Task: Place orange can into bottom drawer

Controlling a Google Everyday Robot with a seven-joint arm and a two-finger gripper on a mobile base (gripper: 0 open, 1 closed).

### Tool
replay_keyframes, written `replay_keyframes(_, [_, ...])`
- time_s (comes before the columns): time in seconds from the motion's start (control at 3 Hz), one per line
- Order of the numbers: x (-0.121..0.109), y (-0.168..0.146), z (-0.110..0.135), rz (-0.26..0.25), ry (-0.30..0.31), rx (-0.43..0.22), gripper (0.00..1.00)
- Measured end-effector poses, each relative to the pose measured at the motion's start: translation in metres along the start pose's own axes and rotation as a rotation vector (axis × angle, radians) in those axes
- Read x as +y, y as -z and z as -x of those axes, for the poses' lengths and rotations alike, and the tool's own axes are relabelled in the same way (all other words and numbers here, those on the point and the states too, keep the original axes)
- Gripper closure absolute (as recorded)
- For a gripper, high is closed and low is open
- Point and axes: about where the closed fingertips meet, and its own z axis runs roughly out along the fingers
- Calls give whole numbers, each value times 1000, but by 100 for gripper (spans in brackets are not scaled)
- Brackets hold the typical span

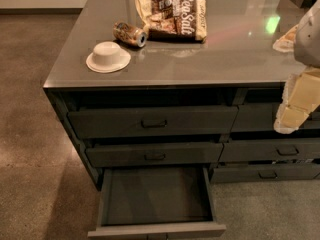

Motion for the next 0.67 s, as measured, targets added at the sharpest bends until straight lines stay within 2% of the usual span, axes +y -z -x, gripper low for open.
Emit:
replay_keyframes(0.33, [-6, 1, 4, -13, -6, -3, 0])
replay_keyframes(0.67, [-31, -6, 17, -27, -46, -32, 0])
